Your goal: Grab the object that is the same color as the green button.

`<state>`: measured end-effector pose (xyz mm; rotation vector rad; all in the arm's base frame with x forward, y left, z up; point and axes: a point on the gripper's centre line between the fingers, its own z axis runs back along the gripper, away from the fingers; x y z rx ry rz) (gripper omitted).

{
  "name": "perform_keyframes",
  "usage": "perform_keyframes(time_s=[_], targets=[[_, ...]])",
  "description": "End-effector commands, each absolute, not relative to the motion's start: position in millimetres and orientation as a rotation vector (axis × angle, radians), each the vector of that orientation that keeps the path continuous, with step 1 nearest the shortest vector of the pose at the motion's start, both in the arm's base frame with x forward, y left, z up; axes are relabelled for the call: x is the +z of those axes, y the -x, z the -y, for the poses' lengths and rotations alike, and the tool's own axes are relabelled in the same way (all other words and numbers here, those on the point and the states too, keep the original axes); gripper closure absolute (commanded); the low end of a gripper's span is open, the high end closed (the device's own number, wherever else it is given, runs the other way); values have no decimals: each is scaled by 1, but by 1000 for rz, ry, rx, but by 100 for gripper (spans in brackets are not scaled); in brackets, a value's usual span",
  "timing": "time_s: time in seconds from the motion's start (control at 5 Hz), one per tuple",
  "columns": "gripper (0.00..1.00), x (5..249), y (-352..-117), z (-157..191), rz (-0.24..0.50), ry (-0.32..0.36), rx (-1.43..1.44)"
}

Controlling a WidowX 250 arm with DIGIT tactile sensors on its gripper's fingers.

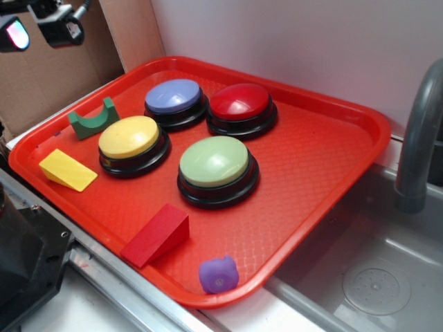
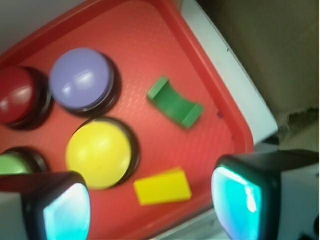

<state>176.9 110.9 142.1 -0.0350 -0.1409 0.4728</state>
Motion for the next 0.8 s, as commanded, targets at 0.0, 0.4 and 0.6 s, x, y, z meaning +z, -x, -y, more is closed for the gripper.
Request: perform_keyframes(time_s=[0.0, 0.4, 0.6], targets=[[0, 97, -187, -150, 182, 15, 396], [0, 57, -198, -163, 171, 34, 381], [0, 43, -202, -165, 156, 36, 380]])
